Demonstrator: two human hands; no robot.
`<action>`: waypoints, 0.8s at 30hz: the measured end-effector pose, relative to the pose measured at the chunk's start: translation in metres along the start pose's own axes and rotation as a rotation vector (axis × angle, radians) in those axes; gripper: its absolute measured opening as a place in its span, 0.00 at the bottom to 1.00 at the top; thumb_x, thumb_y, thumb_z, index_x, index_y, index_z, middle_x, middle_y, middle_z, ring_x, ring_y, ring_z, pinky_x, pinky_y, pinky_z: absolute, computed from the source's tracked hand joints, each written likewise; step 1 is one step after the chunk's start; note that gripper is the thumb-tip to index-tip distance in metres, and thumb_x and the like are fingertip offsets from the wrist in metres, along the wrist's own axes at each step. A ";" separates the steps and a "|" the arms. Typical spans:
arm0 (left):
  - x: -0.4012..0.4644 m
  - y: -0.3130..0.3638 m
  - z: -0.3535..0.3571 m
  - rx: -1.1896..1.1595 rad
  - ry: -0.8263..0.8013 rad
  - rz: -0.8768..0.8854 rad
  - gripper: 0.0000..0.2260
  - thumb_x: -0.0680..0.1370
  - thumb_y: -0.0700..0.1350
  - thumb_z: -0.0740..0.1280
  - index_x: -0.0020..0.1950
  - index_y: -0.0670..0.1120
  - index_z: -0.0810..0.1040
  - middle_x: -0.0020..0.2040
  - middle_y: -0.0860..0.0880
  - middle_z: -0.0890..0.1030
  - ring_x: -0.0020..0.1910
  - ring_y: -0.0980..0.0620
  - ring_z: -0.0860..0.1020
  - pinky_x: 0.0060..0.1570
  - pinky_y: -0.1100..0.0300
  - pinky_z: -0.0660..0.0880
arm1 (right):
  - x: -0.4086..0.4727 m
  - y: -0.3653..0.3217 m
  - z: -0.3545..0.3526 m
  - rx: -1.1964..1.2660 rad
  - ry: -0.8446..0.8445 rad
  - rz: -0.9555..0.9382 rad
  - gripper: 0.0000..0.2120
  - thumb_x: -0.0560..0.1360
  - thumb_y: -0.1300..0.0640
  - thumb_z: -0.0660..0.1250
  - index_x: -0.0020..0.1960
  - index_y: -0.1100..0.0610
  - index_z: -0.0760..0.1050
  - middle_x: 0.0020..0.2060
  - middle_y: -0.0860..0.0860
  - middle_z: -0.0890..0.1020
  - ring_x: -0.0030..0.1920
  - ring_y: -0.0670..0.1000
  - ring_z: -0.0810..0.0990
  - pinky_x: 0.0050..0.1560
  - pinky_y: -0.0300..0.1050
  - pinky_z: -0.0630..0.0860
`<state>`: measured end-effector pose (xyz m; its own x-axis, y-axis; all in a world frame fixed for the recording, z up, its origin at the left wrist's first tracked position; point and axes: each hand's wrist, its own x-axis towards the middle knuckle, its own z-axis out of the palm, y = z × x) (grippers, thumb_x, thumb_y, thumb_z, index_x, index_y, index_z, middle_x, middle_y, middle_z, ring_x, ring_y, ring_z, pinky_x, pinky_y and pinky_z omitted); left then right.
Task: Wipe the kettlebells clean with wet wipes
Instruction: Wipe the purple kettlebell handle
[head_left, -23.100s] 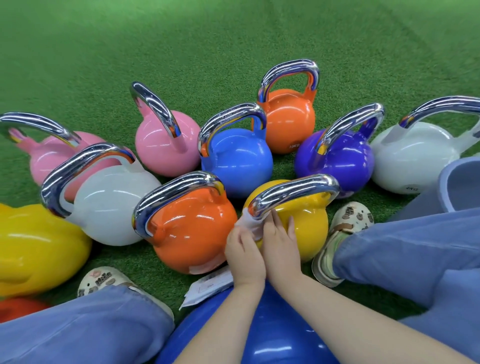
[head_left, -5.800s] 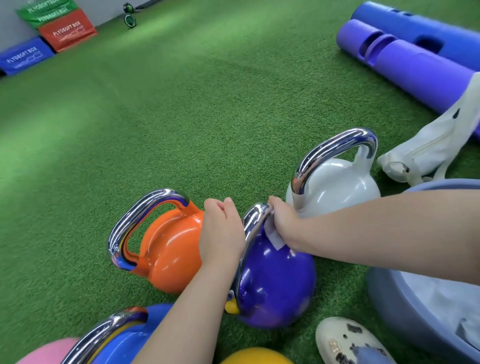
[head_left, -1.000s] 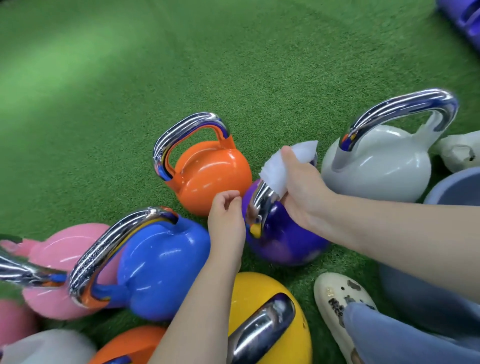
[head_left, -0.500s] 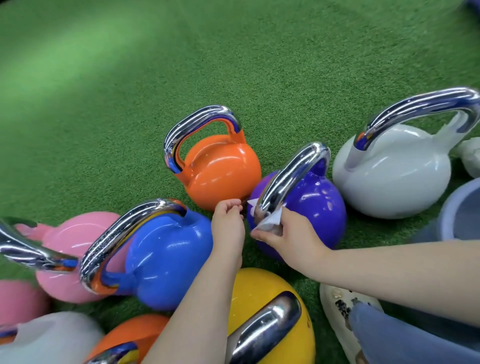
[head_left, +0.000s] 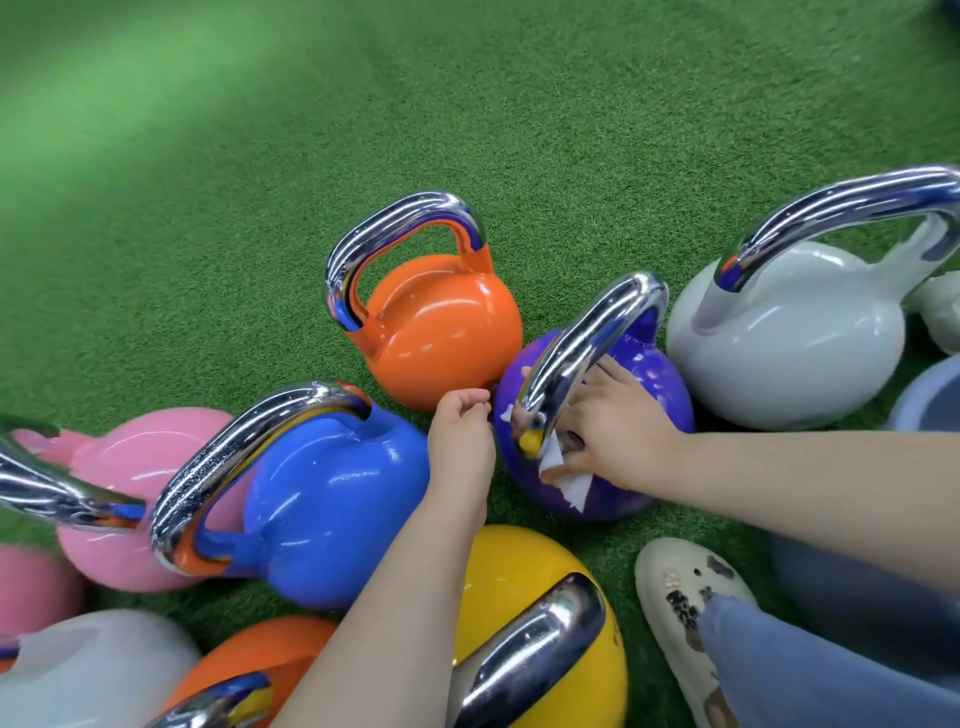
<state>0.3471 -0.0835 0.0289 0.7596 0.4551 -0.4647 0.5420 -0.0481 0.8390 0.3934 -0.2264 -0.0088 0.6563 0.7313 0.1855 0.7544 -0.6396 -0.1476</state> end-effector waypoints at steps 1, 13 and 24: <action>-0.001 0.000 0.000 0.003 -0.007 0.002 0.07 0.81 0.40 0.56 0.52 0.48 0.72 0.44 0.54 0.74 0.41 0.59 0.72 0.35 0.64 0.68 | 0.003 0.003 -0.003 0.000 -0.023 -0.034 0.23 0.50 0.36 0.78 0.22 0.51 0.70 0.25 0.48 0.76 0.34 0.55 0.79 0.47 0.46 0.64; -0.005 -0.010 -0.007 0.722 -0.602 -0.245 0.12 0.78 0.43 0.62 0.35 0.45 0.73 0.32 0.49 0.76 0.25 0.57 0.72 0.25 0.67 0.66 | -0.022 -0.006 0.016 -0.115 -0.010 0.049 0.20 0.56 0.49 0.78 0.45 0.56 0.82 0.46 0.55 0.83 0.55 0.60 0.75 0.60 0.60 0.65; -0.013 -0.012 0.003 0.574 -0.612 -0.221 0.19 0.79 0.58 0.58 0.36 0.46 0.75 0.32 0.52 0.79 0.26 0.57 0.69 0.20 0.68 0.59 | 0.000 -0.008 0.008 -0.180 -0.069 0.073 0.23 0.57 0.43 0.72 0.47 0.54 0.82 0.51 0.56 0.82 0.55 0.62 0.78 0.63 0.59 0.59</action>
<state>0.3321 -0.0915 0.0241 0.5857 -0.0437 -0.8093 0.6724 -0.5313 0.5153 0.3868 -0.2193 -0.0156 0.7132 0.6919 0.1126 0.6947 -0.7191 0.0187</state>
